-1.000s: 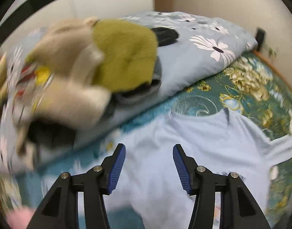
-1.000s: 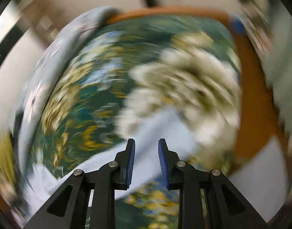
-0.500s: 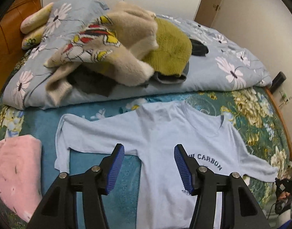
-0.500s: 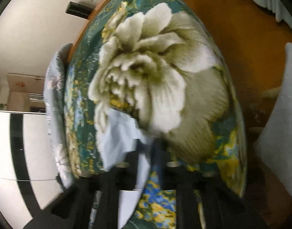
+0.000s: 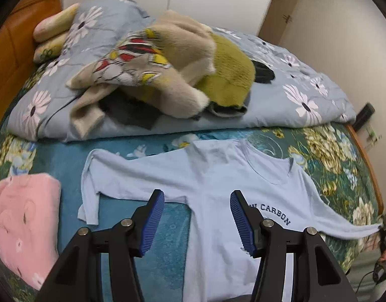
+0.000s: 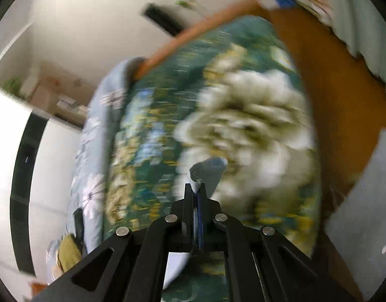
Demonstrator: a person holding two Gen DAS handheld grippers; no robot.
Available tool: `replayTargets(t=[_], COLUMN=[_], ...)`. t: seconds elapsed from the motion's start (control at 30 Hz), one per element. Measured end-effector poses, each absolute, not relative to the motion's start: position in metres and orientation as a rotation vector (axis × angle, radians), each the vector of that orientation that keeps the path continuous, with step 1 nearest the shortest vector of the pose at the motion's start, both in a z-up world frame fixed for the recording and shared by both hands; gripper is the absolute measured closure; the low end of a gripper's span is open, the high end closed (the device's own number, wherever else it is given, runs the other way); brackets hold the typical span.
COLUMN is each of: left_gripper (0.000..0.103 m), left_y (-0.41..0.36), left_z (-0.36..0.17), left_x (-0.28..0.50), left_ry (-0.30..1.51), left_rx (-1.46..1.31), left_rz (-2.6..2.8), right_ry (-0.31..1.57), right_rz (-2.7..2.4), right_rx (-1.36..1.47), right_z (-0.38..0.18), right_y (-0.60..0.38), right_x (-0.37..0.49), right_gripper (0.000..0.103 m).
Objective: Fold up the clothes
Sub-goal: 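Grasp the shirt hem with the right gripper and fold it toward the collar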
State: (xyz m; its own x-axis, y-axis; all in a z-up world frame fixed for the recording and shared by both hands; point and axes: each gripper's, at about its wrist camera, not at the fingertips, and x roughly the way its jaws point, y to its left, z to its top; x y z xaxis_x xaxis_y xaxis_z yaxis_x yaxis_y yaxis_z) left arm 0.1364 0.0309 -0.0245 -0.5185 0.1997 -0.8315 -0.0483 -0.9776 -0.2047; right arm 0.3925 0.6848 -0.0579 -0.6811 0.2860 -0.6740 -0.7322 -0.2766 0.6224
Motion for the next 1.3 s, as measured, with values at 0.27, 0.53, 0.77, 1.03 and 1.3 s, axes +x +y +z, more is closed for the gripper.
replayTargets(t=[0.27,0.53,0.77,1.03,1.3], left_gripper=[0.044,0.044,0.042,0.041,0.041], left_y=[-0.043,-0.116,-0.149,-0.149,-0.133], left_z=[-0.049,-0.073,-0.09,-0.128,-0.157], left_x=[0.144,0.145,0.144,0.135,0.123], left_ry=[-0.457,-0.673,-0.713,-0.714,-0.611], left_rx=[-1.56,-1.656,-1.721,-1.837,-1.921], left_rz=[2.661,2.706,2.704,2.625,2.579], right_ry=[1.029,0.96,0.868,0.938,0.885], right_rz=[2.591,2.741,2.578,2.565,2.478], right_rx=[-0.678,-1.321,-1.788,-1.827,-2.002], right_z=[0.049,-0.046,-0.147,-0.162,-0.178], right_y=[0.534,0.333,0.234,0.199,0.187], right_x=[0.226,0.082,0.039,0.026,0.023], right_gripper=[0.101,0.101,0.101,0.101,0.094])
